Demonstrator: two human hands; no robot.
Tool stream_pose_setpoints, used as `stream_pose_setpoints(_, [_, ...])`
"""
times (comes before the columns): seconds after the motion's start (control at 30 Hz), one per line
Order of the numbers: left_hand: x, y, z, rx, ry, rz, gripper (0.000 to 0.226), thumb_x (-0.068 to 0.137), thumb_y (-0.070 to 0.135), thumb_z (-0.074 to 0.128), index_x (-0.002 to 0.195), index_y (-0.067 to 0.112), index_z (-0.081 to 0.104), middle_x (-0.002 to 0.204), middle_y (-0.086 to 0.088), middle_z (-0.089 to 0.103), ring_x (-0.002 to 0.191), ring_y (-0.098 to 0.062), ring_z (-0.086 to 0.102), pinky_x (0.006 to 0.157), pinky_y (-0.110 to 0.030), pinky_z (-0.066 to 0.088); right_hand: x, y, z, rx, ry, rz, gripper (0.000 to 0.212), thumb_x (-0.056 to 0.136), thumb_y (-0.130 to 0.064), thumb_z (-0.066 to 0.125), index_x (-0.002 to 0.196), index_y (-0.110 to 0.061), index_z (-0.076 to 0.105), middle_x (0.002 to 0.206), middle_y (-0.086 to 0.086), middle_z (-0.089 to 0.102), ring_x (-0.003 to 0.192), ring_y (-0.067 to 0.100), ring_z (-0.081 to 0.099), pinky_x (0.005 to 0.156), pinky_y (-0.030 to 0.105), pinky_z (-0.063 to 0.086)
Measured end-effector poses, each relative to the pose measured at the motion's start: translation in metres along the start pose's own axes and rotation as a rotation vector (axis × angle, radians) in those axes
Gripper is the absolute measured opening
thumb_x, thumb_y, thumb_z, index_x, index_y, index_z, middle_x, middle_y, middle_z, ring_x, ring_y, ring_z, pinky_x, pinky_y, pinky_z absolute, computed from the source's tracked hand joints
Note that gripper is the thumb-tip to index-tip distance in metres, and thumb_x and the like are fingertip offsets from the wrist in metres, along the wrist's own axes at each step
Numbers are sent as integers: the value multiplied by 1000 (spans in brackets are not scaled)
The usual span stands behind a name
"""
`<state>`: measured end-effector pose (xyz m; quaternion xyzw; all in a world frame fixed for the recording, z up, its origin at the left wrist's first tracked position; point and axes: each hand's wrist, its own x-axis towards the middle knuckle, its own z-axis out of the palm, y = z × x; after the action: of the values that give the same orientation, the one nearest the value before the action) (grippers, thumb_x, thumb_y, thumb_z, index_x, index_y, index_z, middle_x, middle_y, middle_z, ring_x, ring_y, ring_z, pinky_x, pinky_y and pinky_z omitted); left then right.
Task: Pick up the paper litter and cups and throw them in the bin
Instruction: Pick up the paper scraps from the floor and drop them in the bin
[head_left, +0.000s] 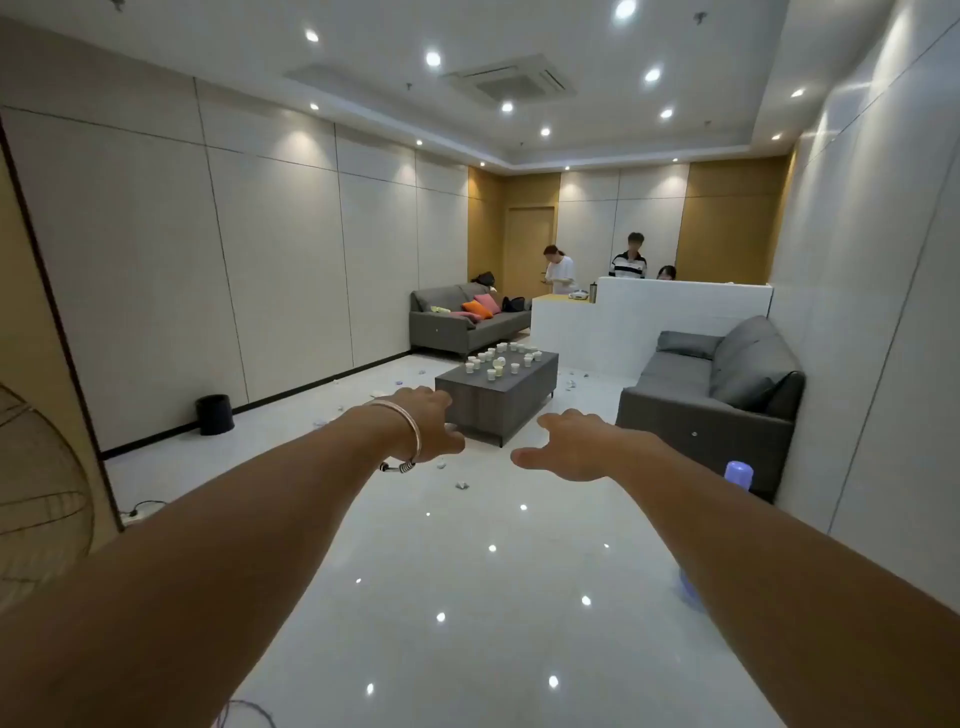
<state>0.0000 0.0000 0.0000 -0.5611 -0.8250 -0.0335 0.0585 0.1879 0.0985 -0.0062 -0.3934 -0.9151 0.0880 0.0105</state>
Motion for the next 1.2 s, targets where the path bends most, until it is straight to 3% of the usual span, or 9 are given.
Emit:
stream_pose_setpoints(0.6, [257,-103,34,15,-58,-12,62,86,52,51,138,20,40,139,-6,46,117,-24,49,87,-34,42,279,-9,-6,45,31,-1,78,89,-64,50,148,-17,31,150,10,35,130,31,41,101,41,39])
stream_pose_setpoints(1.0, [455,-78,79,6,-46,-45,64,86,51,51,140,21,37,142,-5,43,124,-25,45,98,-39,41,479,89,-14,11,32,-32,81,86,-70,49,147,-18,34,145,11,40,127,31,42,99,42,41])
stream_pose_setpoints(1.2, [550,-63,84,-6,-27,-81,63,87,50,52,140,20,37,138,-6,46,121,-24,47,94,-37,42,573,131,-33,0,31,-66,81,86,-69,51,147,-19,34,147,10,39,127,31,43,100,42,42])
